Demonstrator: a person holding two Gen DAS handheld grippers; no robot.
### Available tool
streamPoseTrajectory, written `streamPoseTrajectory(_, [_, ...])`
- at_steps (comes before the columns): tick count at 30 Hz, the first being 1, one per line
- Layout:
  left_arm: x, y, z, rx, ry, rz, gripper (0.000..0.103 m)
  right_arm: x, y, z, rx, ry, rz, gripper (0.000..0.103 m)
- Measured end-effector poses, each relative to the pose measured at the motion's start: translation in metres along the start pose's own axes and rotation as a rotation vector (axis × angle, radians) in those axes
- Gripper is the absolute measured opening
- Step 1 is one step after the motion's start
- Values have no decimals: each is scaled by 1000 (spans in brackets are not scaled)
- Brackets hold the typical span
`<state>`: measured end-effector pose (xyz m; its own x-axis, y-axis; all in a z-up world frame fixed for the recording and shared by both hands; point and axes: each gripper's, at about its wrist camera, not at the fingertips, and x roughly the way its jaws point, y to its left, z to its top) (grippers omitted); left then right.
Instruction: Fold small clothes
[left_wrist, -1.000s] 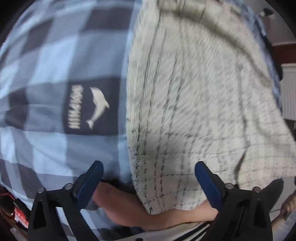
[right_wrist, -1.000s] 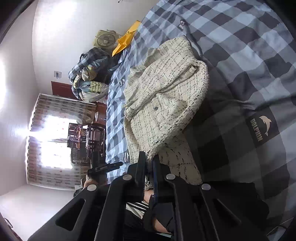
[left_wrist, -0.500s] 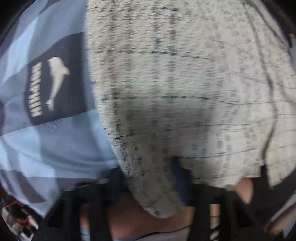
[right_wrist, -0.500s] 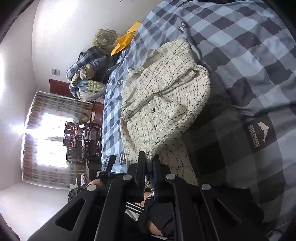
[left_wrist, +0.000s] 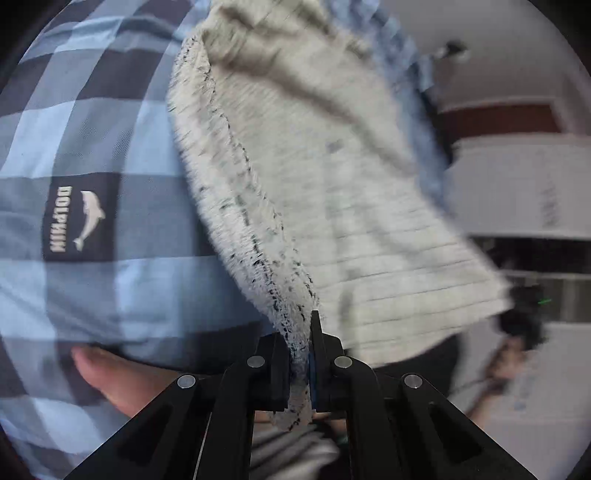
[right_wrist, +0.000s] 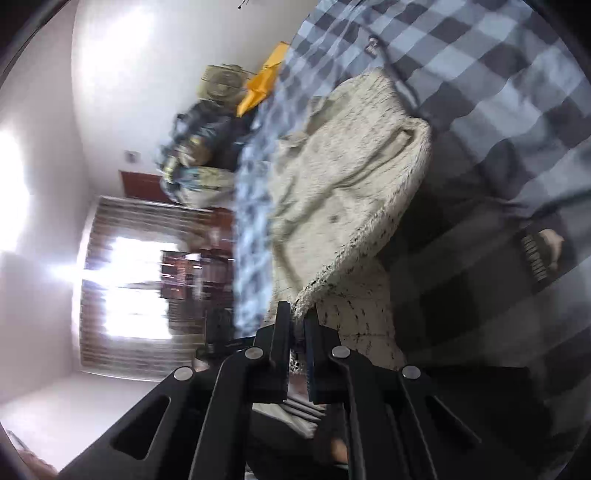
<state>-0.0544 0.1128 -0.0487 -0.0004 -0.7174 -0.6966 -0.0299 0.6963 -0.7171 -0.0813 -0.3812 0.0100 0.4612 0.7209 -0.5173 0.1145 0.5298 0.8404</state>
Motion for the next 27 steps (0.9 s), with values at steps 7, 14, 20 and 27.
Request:
streamPoseTrajectory(7, [-29, 4, -13, -100, -131, -223, 5, 5, 11, -2, 35, 31, 104, 4])
streamPoseTrajectory(14, [-80, -8, 6, -123, -345, -481, 5, -7, 28, 16, 32, -26, 170, 4])
streamPoseTrajectory(20, [-98, -14, 2, -131, -411, -516, 4, -22, 45, 27, 14, -70, 192, 4])
streamPoseTrajectory(27, [-107, -19, -26, -121, -417, -621, 4, -35, 53, -7, -30, -43, 183, 4])
